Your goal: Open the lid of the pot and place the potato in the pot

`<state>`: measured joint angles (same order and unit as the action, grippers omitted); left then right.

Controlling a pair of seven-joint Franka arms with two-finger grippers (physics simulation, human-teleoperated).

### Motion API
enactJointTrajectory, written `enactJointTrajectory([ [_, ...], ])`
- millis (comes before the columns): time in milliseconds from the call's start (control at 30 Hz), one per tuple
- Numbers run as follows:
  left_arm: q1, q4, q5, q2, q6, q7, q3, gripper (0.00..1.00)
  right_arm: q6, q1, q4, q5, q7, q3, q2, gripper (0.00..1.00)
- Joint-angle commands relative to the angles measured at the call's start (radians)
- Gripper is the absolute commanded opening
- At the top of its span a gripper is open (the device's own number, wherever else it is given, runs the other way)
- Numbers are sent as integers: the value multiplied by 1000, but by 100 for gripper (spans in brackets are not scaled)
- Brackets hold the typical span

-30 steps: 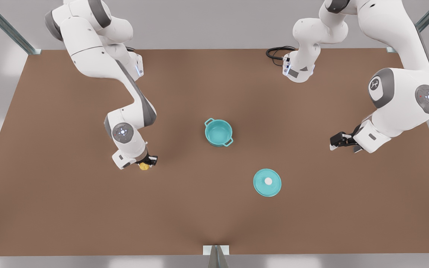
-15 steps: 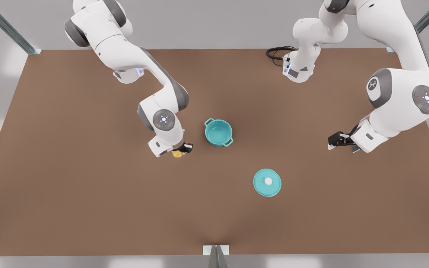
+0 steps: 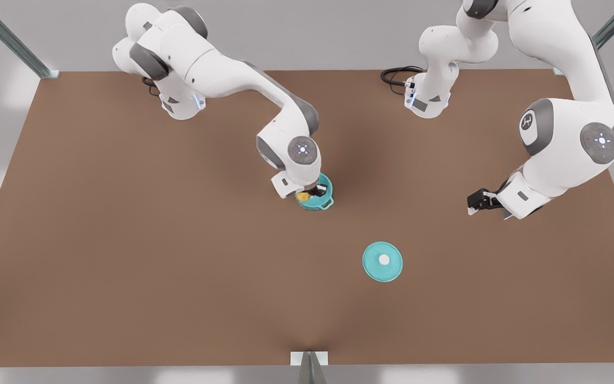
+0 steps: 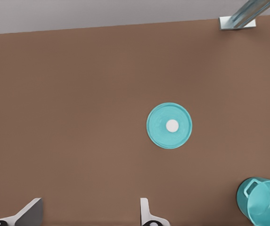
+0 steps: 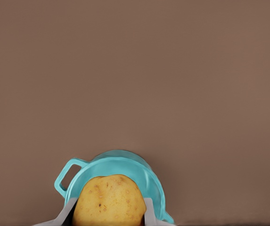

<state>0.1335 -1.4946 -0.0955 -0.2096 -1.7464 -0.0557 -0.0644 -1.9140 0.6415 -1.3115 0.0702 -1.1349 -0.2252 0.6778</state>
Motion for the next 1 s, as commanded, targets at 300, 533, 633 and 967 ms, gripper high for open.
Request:
enactJointTrajectory([
  [300,-2,-3,2,4,4,2,-2,100,-59,139,17,11,-388,58,151,42],
  [533,2,20,-6,4,-5,-35,5,100,-62,142,17,13,-379,60,152,95],
  [633,-5,19,-33,-2,-8,-38,5,100,-62,142,17,14,-382,60,151,100],
  [967,-8,17,-36,-10,-8,-44,5,100,392,-419,126,63,837,270,-213,100],
])
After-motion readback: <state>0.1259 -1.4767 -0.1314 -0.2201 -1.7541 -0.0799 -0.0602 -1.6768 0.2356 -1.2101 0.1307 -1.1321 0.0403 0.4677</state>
